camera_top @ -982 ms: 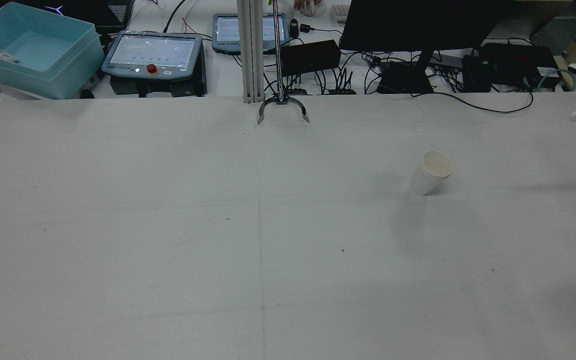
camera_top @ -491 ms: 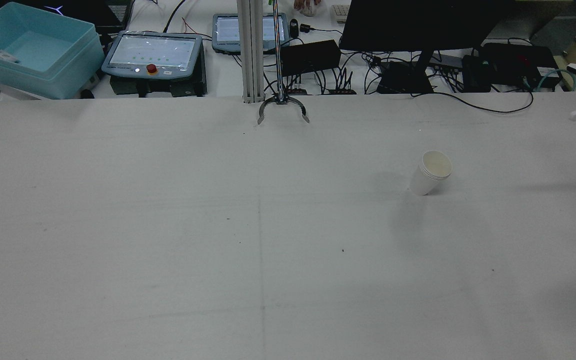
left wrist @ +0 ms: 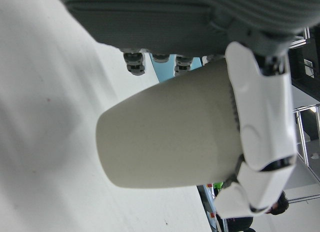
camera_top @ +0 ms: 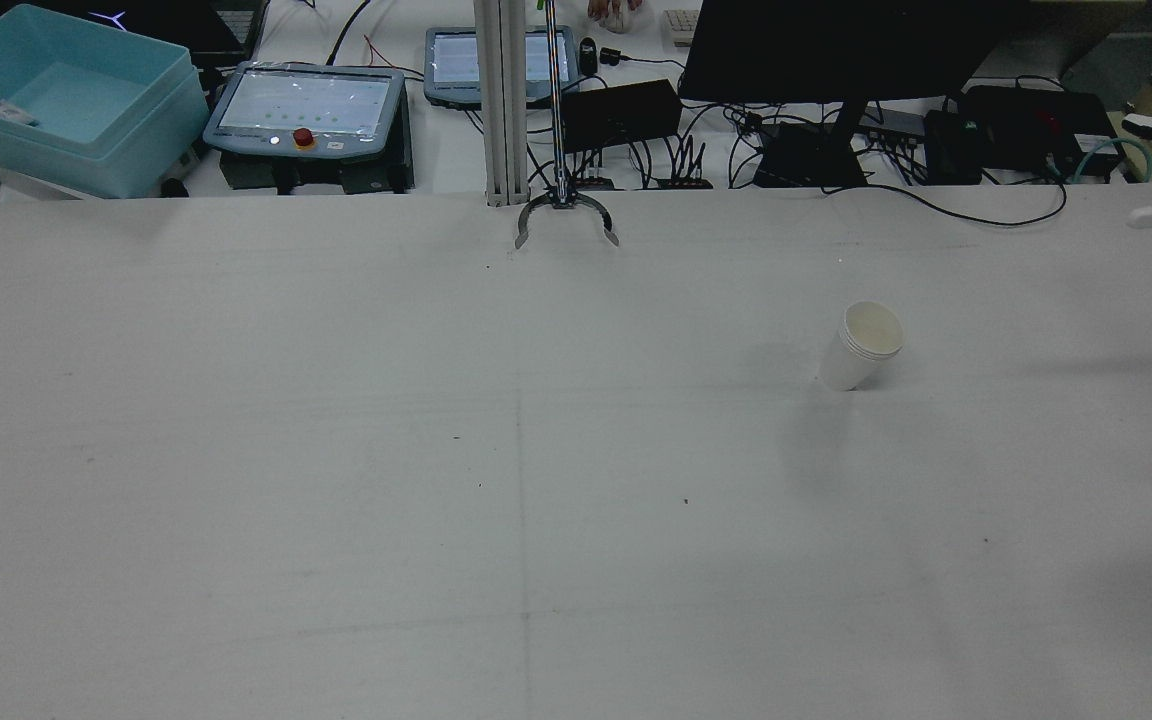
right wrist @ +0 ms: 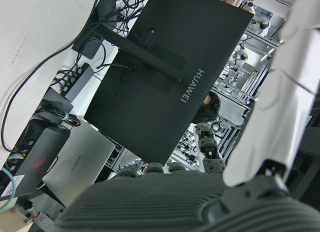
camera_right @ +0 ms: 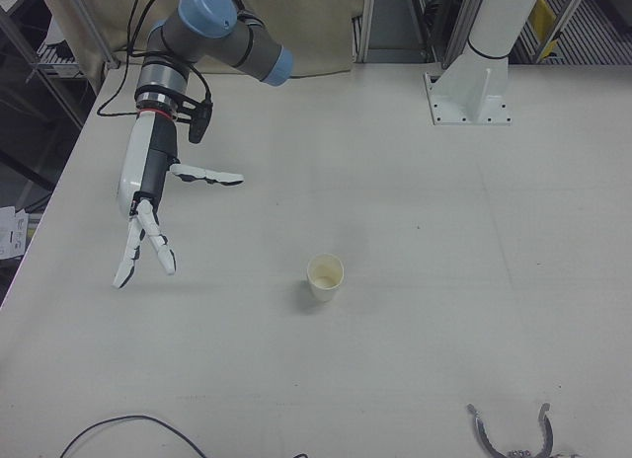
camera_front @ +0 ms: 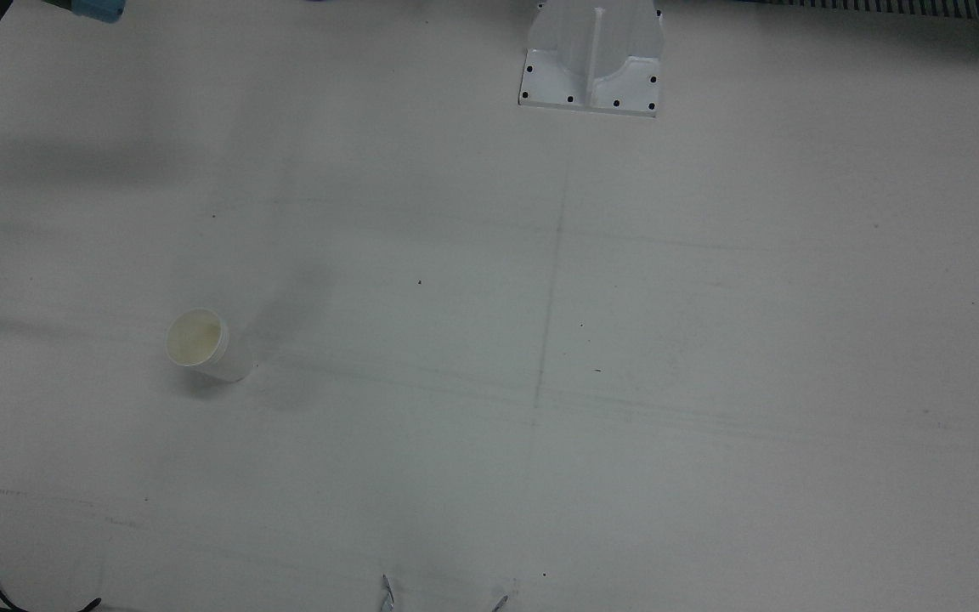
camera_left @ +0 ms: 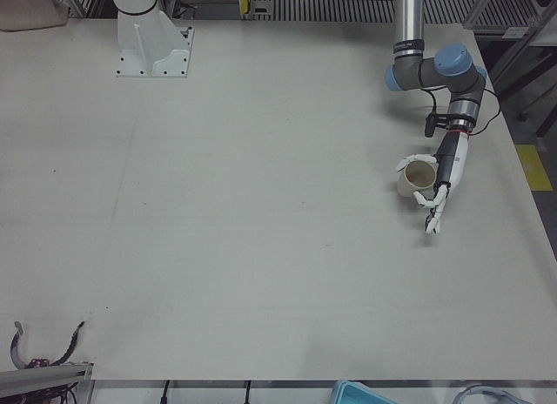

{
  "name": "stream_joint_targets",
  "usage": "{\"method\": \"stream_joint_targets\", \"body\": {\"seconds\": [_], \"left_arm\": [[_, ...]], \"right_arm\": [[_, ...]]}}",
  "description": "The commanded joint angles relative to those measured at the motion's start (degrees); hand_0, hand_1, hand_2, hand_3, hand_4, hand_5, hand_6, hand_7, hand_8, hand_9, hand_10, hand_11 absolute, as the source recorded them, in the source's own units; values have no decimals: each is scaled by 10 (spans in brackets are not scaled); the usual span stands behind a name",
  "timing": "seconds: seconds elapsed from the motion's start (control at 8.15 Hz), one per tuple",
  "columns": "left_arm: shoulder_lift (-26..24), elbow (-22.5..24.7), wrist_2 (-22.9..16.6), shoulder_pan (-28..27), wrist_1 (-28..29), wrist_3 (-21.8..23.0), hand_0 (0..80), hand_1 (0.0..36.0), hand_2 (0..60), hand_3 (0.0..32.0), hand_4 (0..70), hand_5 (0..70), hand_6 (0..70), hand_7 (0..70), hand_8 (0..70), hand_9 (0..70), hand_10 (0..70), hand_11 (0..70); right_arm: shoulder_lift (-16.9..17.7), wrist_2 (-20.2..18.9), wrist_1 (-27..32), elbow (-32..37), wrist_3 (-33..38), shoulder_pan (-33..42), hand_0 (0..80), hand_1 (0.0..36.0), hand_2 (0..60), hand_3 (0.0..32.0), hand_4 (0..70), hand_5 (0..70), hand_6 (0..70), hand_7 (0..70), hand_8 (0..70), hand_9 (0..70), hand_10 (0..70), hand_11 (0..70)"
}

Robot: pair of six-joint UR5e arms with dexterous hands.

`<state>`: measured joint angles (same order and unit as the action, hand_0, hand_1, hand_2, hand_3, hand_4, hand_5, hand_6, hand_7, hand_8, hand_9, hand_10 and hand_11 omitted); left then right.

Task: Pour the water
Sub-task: 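Reach the right hand toward the white cup standing on the table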

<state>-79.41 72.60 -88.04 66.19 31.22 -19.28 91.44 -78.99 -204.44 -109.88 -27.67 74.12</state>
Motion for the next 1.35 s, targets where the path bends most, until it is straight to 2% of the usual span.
{"method": "stream_joint_targets", "body": {"seconds": [0.0, 0.12, 0.25, 0.49, 0.61, 0.74, 0.98, 1.23], "left_arm": [[-6, 68, 2, -1, -62, 14, 532, 360, 600, 0, 185, 700, 0, 139, 0, 13, 45, 92], [-10, 69, 3, -1, -73, 14, 526, 360, 600, 0, 183, 700, 0, 142, 0, 14, 48, 96], [-10, 68, 3, -1, -78, 14, 525, 360, 600, 0, 181, 700, 0, 141, 0, 14, 49, 97], [-9, 68, 3, 0, -83, 14, 529, 360, 600, 0, 176, 700, 0, 139, 0, 13, 48, 96], [-10, 69, 4, 0, -85, 14, 533, 360, 600, 0, 178, 700, 0, 141, 0, 14, 49, 97], [-9, 69, 3, 0, -85, 14, 531, 360, 600, 0, 177, 700, 0, 140, 0, 14, 47, 95], [-4, 67, 4, 0, -85, 18, 528, 360, 600, 0, 173, 700, 0, 138, 0, 13, 46, 94], [-4, 68, 3, 0, -85, 18, 530, 360, 600, 0, 172, 700, 0, 140, 0, 14, 48, 97]], "right_arm": [[-5, 105, 99, 102, -14, -78, 515, 126, 0, 0, 65, 25, 0, 0, 11, 17, 0, 0], [-12, 163, 176, 151, -14, -128, 527, 139, 0, 0, 66, 28, 0, 0, 11, 11, 0, 0], [-14, 221, 198, 161, -13, -163, 526, 139, 0, 0, 66, 22, 0, 0, 10, 10, 0, 0], [-53, 244, 198, 161, -16, -193, 512, 121, 0, 0, 59, 16, 0, 0, 9, 7, 0, 0], [-54, 319, 199, 161, -16, -241, 497, 103, 0, 0, 37, 0, 0, 0, 10, 12, 0, 0], [-53, 356, 209, 165, -14, -283, 498, 107, 0, 0, 37, 0, 0, 0, 10, 15, 0, 0], [-65, 386, 222, 173, -2, -336, 498, 106, 0, 0, 49, 6, 0, 0, 11, 16, 0, 0], [-66, 399, 223, 193, 23, -365, 521, 136, 0, 0, 39, 2, 0, 0, 12, 11, 0, 0]]}}
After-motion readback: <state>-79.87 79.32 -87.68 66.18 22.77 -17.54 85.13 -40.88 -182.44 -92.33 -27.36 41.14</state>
